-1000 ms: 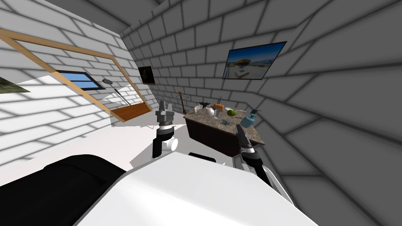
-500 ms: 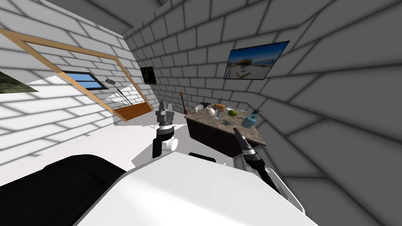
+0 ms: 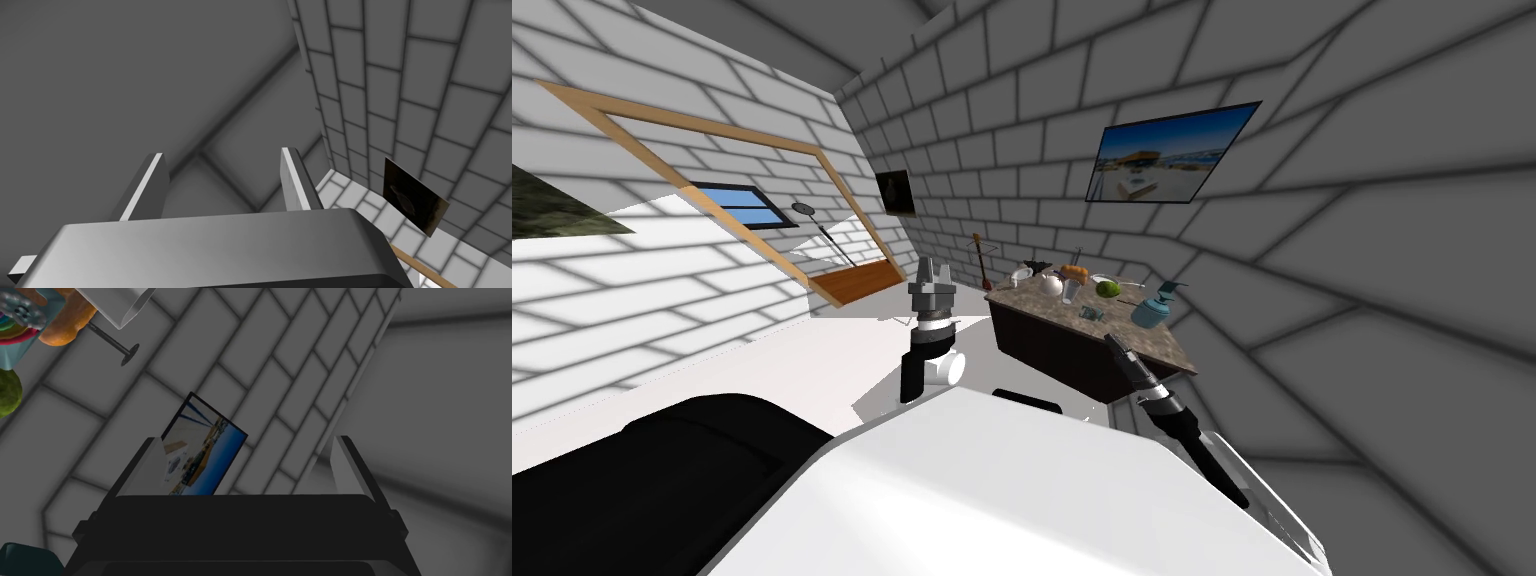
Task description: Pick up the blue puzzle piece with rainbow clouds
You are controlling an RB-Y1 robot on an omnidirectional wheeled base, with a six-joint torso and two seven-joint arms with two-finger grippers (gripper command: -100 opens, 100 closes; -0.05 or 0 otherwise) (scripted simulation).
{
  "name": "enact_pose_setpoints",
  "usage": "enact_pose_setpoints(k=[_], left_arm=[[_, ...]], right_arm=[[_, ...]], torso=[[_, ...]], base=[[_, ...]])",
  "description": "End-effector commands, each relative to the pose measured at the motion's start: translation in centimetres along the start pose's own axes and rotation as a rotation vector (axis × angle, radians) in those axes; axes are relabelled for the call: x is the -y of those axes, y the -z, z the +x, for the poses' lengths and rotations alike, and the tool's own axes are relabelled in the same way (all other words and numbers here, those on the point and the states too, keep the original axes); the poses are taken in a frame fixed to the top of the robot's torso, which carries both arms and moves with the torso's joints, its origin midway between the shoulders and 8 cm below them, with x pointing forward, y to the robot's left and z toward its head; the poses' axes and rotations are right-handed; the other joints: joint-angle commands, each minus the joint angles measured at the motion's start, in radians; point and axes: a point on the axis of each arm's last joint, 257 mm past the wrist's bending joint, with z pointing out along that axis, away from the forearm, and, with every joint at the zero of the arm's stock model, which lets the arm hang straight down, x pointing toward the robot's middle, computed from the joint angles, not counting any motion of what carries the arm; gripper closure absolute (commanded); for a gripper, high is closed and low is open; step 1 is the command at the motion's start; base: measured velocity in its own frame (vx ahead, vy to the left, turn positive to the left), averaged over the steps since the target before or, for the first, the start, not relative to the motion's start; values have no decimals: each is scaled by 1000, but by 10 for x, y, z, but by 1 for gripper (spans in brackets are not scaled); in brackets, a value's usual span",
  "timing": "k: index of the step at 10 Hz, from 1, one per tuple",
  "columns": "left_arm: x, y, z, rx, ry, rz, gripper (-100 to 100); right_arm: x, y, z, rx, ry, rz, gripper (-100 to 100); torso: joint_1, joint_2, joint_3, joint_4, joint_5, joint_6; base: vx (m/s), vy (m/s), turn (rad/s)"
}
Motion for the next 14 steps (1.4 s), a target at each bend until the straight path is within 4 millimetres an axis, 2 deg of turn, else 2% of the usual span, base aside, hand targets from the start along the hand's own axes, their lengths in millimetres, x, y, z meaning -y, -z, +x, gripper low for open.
enact_pose_setpoints(k=[1, 2, 3, 4, 6, 7, 9, 10, 11, 12, 14], left_arm=[[0, 0, 0, 0, 0, 0, 0], [0, 0, 0, 0, 0, 0, 0], [0, 0, 0, 0, 0, 0, 0], [0, 0, 0, 0, 0, 0, 0], [0, 0, 0, 0, 0, 0, 0], [0, 0, 0, 0, 0, 0, 0], [0, 0, 0, 0, 0, 0, 0], [0, 0, 0, 0, 0, 0, 0], [0, 0, 0, 0, 0, 0, 0], [0, 0, 0, 0, 0, 0, 0], [0, 0, 0, 0, 0, 0, 0]], right_arm=[[2, 1, 2, -32, 23, 0, -100], [20, 12, 11, -89, 58, 28, -100], [21, 13, 10, -113, 77, 25, -100], [36, 24, 18, -161, 108, 48, -100], [41, 28, 15, -202, 139, 48, -100], [60, 41, 21, -255, 173, 77, -100], [62, 43, 18, -287, 200, 72, -100], [80, 58, 21, -345, 239, 99, -100], [82, 59, 18, -367, 257, 96, -100], [95, 72, 20, -418, 292, 114, -100], [102, 77, 13, -455, 323, 119, -100]], torso=[[0, 0, 0, 0, 0, 0], [0, 0, 0, 0, 0, 0], [0, 0, 0, 0, 0, 0], [0, 0, 0, 0, 0, 0], [0, 0, 0, 0, 0, 0], [0, 0, 0, 0, 0, 0], [0, -1, 0, 0, 0, 0], [0, 0, 0, 0, 0, 0], [0, 0, 0, 0, 0, 0], [1, 0, 0, 0, 0, 0], [1, -1, -1, 0, 0, 0]], base=[[1, 6, -5], [0, 16, 66], [-1, 18, 34], [-3, 22, 62], [1, 16, 17], [6, 23, 74], [5, 16, 18], [3, 23, 84], [5, 24, 43], [13, 33, 85], [10, 21, 17]])
